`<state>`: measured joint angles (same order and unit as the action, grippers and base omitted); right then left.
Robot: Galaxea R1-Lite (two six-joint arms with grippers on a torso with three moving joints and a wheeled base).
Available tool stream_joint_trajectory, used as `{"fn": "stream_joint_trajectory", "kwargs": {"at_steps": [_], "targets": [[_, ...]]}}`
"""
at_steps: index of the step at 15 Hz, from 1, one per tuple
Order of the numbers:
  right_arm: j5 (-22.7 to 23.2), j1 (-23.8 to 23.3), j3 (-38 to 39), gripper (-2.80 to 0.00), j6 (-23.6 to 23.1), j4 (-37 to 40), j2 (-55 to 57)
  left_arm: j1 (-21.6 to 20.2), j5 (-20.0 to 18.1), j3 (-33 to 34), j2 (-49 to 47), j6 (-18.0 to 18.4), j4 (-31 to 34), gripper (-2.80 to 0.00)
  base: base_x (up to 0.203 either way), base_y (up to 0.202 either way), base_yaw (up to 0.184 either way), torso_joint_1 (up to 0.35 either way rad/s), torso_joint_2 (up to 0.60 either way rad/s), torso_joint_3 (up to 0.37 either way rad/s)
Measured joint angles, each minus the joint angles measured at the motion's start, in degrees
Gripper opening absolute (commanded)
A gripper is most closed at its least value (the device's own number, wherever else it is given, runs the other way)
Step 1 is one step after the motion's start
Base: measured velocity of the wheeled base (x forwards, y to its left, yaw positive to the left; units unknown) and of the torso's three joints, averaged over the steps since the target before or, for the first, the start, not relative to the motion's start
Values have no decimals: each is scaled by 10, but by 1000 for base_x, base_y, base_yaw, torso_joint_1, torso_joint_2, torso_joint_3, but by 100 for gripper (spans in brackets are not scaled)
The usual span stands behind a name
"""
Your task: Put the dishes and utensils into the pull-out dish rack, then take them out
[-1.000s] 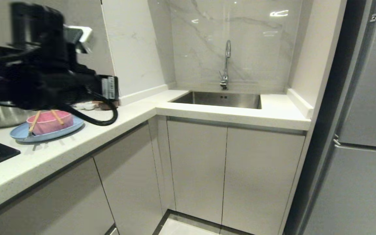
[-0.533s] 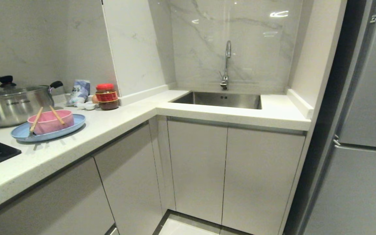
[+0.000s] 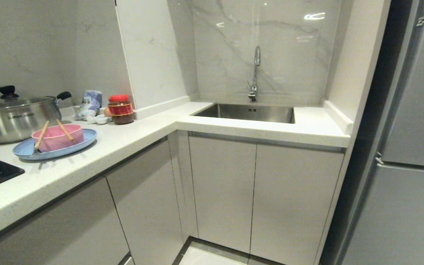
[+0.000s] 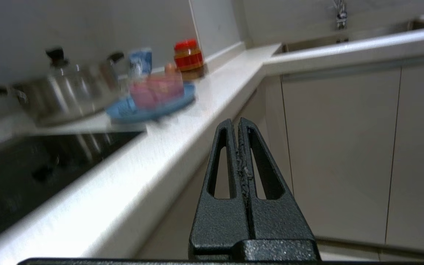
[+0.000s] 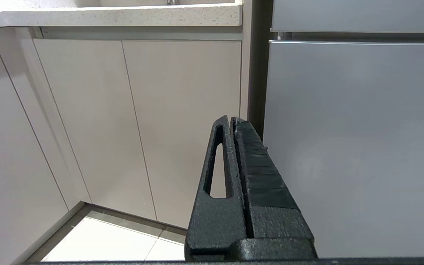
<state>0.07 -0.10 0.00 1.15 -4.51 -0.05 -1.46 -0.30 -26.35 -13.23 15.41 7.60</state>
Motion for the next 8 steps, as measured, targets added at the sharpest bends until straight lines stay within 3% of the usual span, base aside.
{"fn": "stream_joint_trajectory", "kwargs": {"at_steps": [4, 6, 8], "targets": [[0, 0, 0, -280, 0, 0, 0, 11, 31, 201, 103, -77, -95, -280, 0, 0, 0, 0, 0, 0], [0, 0, 0, -280, 0, 0, 0, 13, 29, 248, 120, -107, -141, -280, 0, 0, 0, 0, 0, 0], [0, 0, 0, -280, 0, 0, 0, 13, 5, 259, 128, -120, -115, -280, 0, 0, 0, 0, 0, 0]]}}
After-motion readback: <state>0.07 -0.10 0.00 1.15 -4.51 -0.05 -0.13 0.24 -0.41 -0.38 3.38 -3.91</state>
